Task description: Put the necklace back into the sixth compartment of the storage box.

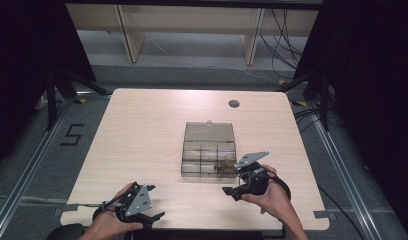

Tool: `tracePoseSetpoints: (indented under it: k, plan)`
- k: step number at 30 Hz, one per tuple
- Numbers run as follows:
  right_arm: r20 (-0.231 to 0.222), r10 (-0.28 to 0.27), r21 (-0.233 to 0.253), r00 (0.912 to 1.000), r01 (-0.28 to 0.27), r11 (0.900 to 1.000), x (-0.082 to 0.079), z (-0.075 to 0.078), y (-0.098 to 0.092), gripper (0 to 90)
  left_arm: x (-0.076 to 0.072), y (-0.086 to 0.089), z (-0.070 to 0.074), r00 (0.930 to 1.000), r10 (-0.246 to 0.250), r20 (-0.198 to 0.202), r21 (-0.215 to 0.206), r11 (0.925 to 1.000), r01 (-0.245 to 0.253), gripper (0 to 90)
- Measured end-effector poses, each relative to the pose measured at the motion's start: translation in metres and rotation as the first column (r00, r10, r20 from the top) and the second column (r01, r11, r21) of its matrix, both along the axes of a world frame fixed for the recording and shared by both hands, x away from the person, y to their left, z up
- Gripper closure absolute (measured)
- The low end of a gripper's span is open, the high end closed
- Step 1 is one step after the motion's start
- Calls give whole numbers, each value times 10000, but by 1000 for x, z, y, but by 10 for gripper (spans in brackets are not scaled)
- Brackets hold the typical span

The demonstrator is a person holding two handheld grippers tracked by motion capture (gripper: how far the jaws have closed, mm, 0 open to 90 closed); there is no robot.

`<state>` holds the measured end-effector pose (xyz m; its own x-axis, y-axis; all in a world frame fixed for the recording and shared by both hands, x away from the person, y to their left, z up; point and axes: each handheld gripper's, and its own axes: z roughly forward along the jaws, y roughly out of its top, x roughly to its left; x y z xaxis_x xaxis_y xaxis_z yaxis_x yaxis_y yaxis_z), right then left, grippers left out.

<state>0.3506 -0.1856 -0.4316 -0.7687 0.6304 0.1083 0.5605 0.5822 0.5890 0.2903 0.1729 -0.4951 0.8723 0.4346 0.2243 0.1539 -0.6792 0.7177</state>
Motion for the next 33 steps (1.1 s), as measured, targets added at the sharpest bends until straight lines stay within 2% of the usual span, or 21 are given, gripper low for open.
tracePoseSetpoints:
  k: [2, 3, 4, 5, 7, 8, 10, 14, 15, 16, 17, 20, 21, 23, 25, 26, 29, 31, 32, 33]
  plan:
    - [-307, -152, 124, 9994, 156, 9998, -3, 1, 1, 255, 0, 0, 0, 10000, 7, -3, -8, 10000, -7, 150]
    - [190, 44, 221, 9998, -48, 9997, -2, -3, 0, 255, 0, 0, 0, 10000, -2, 1, 8, 10000, 2, 150]
    - [188, 123, 110, 9997, -125, 9999, -1, -2, -1, 255, 0, 0, 0, 10000, 3, -3, -7, 10000, -3, 150]
    - [-227, -310, 15, 9993, 311, 9995, -4, 0, 0, 255, 0, 0, 0, 10000, 0, 2, 3, 10000, 0, 150]
    - [-322, -401, -22, 9987, 400, 9992, -5, 1, 0, 255, 0, 0, 0, 10000, -5, 4, -2, 10000, 5, 150]
    - [-124, -50, 61, 9999, 51, 10000, -4, -2, -1, 255, 0, 1, 1, 10000, -7, 34, 97, 10000, 6, 150]
    - [47, 123, 109, 9999, -124, 9999, -3, -3, -3, 255, 0, 0, 1, 10000, 4, 31, 72, 10000, -4, 150]
    - [81, 91, 215, 9999, -93, 9997, -4, -6, -3, 254, 0, 1, 1, 10000, -4, 37, 100, 10000, 4, 150]
    - [9, 6, 5, 10000, -6, 10000, -4, -5, -4, 253, 0, 1, 1, 10000, -9, 39, 111, 9999, 9, 150]
    - [-62, 203, 110, 9998, -203, 9997, -5, -7, -5, 252, 0, 1, 1, 10000, -9, 39, 122, 9999, 9, 150]
    - [8, 78, 172, 10000, -78, 9998, -6, -7, -4, 252, 0, 1, 1, 10000, -7, 33, 94, 10000, 6, 150]
    - [46, 251, 88, 9997, -252, 9996, -6, -9, -6, 250, 1, 0, 0, 10000, -24, 40, 45, 10000, 24, 150]
    - [-165, -75, 194, 9998, 78, 9998, -9, -10, -4, 249, 1, 0, 0, 10000, -19, 41, 38, 10000, 19, 150]
    - [-105, 154, 82, 9998, -153, 9998, -8, -10, -6, 239, 1, 1, 1, 10000, -21, -7, 115, 9999, 21, 150]
    - [-92, 65, 21, 9999, -65, 10000, -8, -10, -6, 229, 1, 0, 1, 10000, -21, 55, 28, 10000, 20, 150]
    - [-156, -68, 105, 9999, 69, 9999, -9, -13, -6, 228, 1, 0, 1, 10000, -25, 34, 47, 10000, 25, 150]
    - [-364, 16, 97, 9993, -13, 10000, -11, -12, -7, 228, 1, 0, 0, 10000, -19, 42, 29, 10000, 19, 150]
    - [-254, -5, 61, 9997, 7, 10000, -11, -14, -8, 228, 1, 0, 0, 10000, -12, 39, 30, 10000, 12, 150]
    - [42, 20, 6, 10000, -20, 10000, -11, -17, -9, 227, 1, 1, 1, 10000, -11, 43, 31, 10000, 10, 150]
    - [-42, 186, 64, 9998, -186, 9998, -11, -18, -10, 227, 1, 1, 1, 10000, -11, 49, 32, 10000, 11, 150]
